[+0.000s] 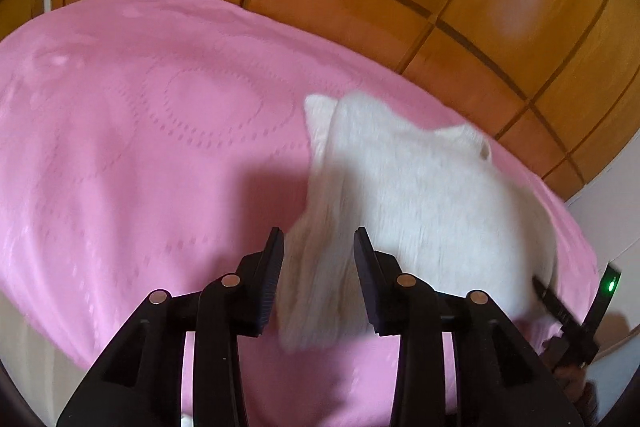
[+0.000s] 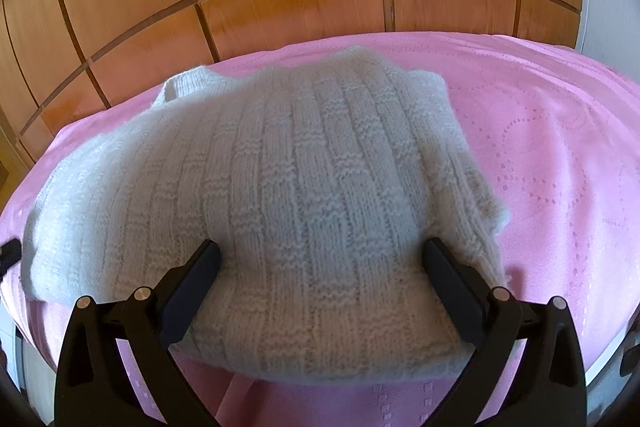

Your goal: Fold small clothes

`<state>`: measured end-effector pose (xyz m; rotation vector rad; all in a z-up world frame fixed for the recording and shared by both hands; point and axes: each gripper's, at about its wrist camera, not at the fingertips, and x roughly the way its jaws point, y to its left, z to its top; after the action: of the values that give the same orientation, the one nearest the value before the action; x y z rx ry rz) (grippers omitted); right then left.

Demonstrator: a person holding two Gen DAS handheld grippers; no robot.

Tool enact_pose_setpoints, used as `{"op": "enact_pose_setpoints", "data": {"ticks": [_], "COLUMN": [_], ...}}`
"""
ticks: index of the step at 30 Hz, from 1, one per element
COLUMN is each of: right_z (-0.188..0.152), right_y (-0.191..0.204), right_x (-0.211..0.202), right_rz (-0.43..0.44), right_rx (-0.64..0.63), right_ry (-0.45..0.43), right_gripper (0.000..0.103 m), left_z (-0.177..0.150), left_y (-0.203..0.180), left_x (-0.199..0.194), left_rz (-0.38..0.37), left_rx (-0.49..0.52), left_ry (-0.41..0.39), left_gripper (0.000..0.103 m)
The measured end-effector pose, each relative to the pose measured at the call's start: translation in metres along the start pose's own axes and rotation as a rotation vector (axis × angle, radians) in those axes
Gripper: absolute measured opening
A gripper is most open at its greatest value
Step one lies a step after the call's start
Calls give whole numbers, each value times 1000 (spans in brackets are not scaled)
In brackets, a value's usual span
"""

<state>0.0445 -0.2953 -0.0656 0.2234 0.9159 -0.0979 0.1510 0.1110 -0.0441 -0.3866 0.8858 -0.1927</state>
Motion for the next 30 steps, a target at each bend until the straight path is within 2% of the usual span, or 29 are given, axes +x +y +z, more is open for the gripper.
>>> {"op": "enact_pose_setpoints", "data": {"ticks": [5, 6, 7, 9, 11, 13, 17, 19, 20, 21, 23, 25, 28, 30], "right_z": [-1, -1, -1, -2, -4, -6, -6, -4, -3, 1, 9, 20, 36, 41], "right_y": [1, 1, 1, 1, 2, 4, 5, 5, 4, 3, -2, -12, -34, -51], "right_x": [-1, -1, -1, -1, -1, 0, 0, -1, -2, -5, -13, -27, -39, -35], "right_rz": [-3, -4, -3, -1, -3, -12, -14, -9, -6, 6, 46, 81, 62, 18], "right_rx": [2, 1, 0, -1, 0, -8, -13, -12, -15, -16, 7, 54, 121, 164], "right_ry": [-2, -1, -1, -5, -13, -24, -20, -8, -1, 13, 21, -25, -74, -67], "right_gripper": [101, 101, 101, 101, 101, 101, 101, 101, 101, 101, 101, 100, 100, 92], "left_z": [25, 28, 30, 29, 19, 9, 3, 7, 8, 9, 8, 4, -6, -14], "left_y": [2, 3, 4, -1, -6, 1, -5, -15, -21, -27, -42, -59, -85, -102], "left_x": [29, 37, 43, 38, 37, 47, 45, 36, 32, 26, 12, 3, 6, 12], "left_rz": [-8, -3, -27, -18, 62, 125, 166, 178, 177, 176, 165, 137, 96, 80], "left_rx": [-32, -42, -45, -24, 29, 40, 65, 70, 83, 98, 130, 173, 260, 324], "left_ry": [39, 55, 74, 37, 21, 43, 23, -4, -18, -37, -99, -145, -139, -127], "left_gripper": [32, 12, 4, 4, 4, 4, 4, 9, 16, 32, 52, 54, 54, 55]}}
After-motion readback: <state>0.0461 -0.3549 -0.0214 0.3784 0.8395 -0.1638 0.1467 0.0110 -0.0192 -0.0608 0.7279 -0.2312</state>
